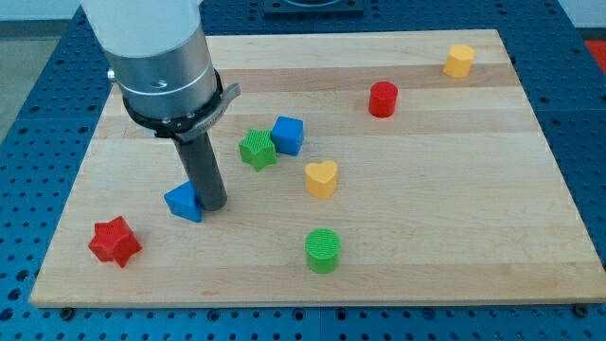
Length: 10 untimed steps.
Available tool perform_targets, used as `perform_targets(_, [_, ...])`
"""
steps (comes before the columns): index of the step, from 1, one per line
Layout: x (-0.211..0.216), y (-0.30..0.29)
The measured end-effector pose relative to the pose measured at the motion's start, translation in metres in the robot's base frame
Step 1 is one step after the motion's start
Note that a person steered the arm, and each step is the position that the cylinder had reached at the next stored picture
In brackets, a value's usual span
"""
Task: Push the heart to the top right of the cube
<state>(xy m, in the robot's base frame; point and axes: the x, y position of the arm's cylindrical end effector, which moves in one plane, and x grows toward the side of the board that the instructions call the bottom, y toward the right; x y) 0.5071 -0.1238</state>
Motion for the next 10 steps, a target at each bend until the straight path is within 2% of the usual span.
perform_targets(1, [0.018, 0.009])
perform_targets(2, [0.065, 0.021])
perform_targets(3, [0.091, 0.043])
perform_targets(4, [0.095, 0.091])
perform_targets(5, [0.095, 0.165])
perform_targets(7, [0.095, 0.18])
perform_targets(9, [0.052, 0.175])
perform_targets(10, [-0.024, 0.178])
